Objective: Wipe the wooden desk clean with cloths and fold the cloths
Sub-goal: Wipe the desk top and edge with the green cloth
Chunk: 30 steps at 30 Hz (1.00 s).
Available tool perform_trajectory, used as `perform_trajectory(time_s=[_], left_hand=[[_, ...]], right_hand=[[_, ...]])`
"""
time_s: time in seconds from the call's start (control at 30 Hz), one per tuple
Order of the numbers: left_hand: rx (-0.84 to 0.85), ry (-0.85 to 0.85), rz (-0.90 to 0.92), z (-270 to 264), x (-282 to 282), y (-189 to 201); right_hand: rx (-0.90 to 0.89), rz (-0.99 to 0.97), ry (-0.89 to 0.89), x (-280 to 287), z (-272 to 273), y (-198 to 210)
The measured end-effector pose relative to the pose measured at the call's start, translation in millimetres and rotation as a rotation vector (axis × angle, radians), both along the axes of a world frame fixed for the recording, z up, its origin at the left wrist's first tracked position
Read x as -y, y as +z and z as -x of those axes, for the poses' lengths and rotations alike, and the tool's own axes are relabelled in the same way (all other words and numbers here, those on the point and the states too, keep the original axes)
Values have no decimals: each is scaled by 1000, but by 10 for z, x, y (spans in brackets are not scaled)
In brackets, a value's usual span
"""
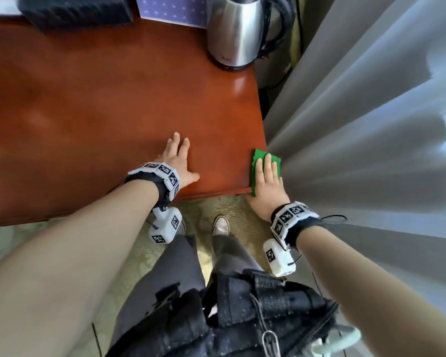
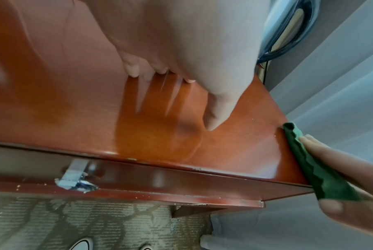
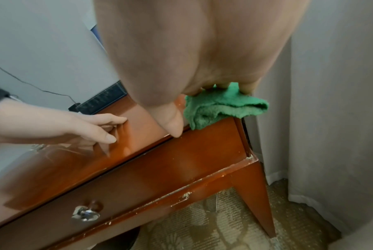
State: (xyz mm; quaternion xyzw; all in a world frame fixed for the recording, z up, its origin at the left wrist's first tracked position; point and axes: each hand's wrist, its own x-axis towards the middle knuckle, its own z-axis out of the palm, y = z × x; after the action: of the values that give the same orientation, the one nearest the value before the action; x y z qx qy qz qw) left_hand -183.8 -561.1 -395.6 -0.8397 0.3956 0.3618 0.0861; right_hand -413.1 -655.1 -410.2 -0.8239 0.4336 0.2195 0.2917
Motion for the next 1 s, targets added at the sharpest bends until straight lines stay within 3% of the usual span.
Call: perform_trajectory(time_s=[0.2,0.63,0.77,1.0], left_hand=[[33,-9,4,11,27,-12],[-44,22,11,-61,-4,-55],[-35,5,6,-88,-20,-55],[-89,32,-30,-73,2,68]], right_hand=[[-4,40,24,129,-163,-17],[-61,115,149,1145,-1010,16],[-76,150,143,1108,-1090,19],[-139,83,296,706,-740,77]])
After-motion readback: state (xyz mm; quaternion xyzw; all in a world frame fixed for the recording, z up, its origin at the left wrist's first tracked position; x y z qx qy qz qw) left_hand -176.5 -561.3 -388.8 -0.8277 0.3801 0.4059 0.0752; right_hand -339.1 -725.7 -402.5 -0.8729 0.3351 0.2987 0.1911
